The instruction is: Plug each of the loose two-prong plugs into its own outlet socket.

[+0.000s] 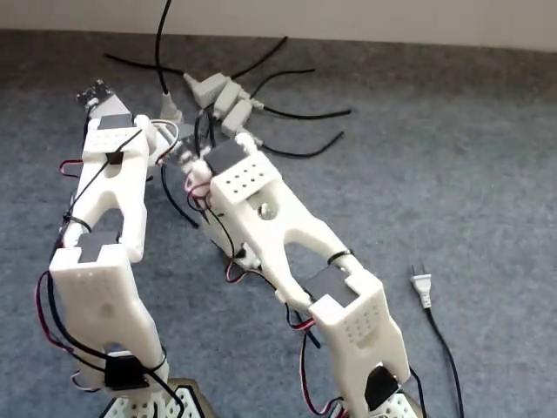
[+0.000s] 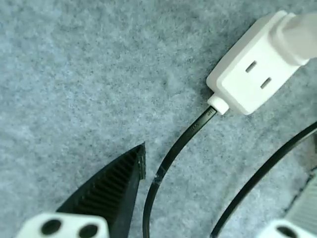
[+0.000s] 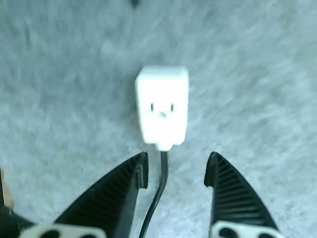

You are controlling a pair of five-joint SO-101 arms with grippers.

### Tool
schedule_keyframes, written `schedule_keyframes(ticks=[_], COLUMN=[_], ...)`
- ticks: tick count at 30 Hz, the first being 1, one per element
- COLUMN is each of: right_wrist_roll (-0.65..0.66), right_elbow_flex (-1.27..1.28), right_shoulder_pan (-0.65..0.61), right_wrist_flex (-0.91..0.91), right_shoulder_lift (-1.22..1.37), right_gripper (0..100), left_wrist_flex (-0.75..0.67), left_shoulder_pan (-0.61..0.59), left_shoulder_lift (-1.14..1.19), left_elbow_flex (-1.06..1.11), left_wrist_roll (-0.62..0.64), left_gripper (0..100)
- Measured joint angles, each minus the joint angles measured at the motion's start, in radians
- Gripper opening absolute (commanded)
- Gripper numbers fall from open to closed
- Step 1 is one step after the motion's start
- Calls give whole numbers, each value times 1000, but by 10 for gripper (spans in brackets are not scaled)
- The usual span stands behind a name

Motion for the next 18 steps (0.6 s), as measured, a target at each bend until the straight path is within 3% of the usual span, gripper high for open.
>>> schedule_keyframes(ticks=[10, 18], right_wrist_roll=[5, 86], right_elbow_flex=[272, 292], right_shoulder_pan=[2, 193], right_wrist_flex=[-293, -371], right_shoulder_lift=[-31, -28], right_gripper=[188, 188], left_wrist_flex=[0, 0], left_shoulder_pan=[-2, -2], left_shoulder_lift=[0, 0], left_elbow_flex=[0, 0], left_wrist_roll=[0, 0], left_gripper=[460, 460])
